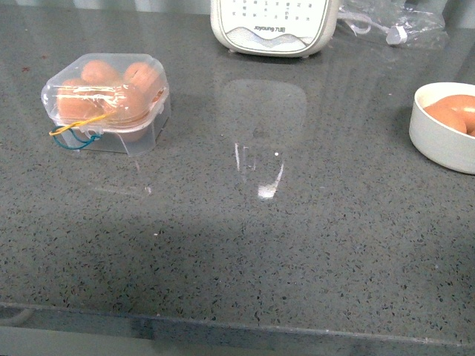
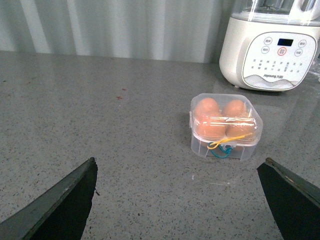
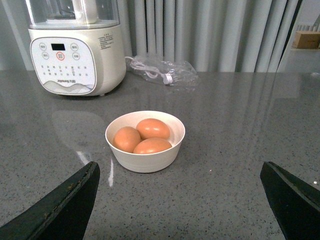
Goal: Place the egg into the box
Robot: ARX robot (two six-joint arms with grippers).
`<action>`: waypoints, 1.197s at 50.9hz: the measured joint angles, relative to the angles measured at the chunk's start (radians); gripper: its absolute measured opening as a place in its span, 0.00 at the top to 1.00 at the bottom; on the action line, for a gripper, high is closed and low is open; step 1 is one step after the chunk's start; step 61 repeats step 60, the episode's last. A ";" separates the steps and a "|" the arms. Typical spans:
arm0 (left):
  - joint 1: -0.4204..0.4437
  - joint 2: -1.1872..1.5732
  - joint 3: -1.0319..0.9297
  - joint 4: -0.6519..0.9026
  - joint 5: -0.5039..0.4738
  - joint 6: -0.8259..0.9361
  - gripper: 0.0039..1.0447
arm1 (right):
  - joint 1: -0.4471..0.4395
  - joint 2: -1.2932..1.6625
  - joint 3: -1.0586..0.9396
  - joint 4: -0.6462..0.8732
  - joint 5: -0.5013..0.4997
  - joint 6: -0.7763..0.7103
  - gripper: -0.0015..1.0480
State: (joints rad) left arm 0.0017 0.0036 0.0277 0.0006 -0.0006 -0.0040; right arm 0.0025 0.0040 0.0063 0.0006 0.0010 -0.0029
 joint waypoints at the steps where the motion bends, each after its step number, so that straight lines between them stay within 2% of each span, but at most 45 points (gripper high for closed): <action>1: 0.000 0.000 0.000 0.000 0.000 0.000 0.06 | 0.000 0.000 0.000 0.000 0.000 0.000 0.07; 61: 0.000 0.000 0.000 0.000 0.000 0.000 0.06 | 0.000 0.000 0.000 0.000 0.000 0.000 0.07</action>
